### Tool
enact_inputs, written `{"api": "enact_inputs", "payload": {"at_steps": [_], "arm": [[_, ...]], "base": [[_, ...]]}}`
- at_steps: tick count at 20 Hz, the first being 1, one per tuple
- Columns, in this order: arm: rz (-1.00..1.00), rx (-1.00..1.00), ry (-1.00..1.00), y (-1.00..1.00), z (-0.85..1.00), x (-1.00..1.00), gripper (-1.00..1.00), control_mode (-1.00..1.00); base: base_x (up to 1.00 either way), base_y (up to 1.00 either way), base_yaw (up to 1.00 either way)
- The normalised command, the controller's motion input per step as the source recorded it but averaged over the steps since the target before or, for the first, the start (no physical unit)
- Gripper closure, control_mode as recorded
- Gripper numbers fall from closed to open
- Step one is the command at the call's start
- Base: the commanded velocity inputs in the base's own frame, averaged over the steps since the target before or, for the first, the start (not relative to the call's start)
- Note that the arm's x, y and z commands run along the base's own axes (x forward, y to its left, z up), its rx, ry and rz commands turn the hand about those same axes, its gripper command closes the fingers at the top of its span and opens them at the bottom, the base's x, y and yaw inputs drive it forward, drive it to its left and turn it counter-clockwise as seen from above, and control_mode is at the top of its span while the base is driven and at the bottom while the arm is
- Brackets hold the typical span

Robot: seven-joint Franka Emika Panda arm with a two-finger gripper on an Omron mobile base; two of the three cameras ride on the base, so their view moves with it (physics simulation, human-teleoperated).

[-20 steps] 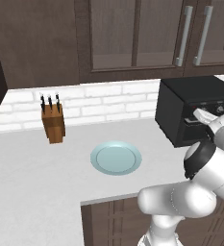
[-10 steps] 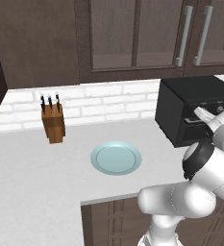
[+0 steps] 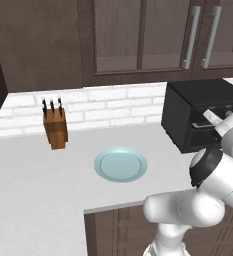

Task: Pick up the kebab skewer and baguette bread, and place them inside the toaster oven. Close the toaster oven door and start by setting the timer.

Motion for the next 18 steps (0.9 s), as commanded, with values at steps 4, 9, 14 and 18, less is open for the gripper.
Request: {"api": "enact_inputs", "payload": {"at_steps": [4, 9, 14, 18], "arm": [[0.00, 0.13, 0.02, 0.00, -0.24, 0.00, 1.00, -1.00], [0.00, 0.12, 0.00, 0.00, -0.28, 0.00, 1.00, -1.00], [0.00, 0.11, 0.00, 0.01, -0.20, 0.04, 1.00, -1.00], [0.00, 0.10, 0.00, 0.01, -0.12, 0.05, 1.00, -1.00]], "base": [[0.00, 0.00, 0.00], [0.00, 0.00, 0.00], [0.00, 0.00, 0.00], [0.00, 0.00, 0.00]]}}
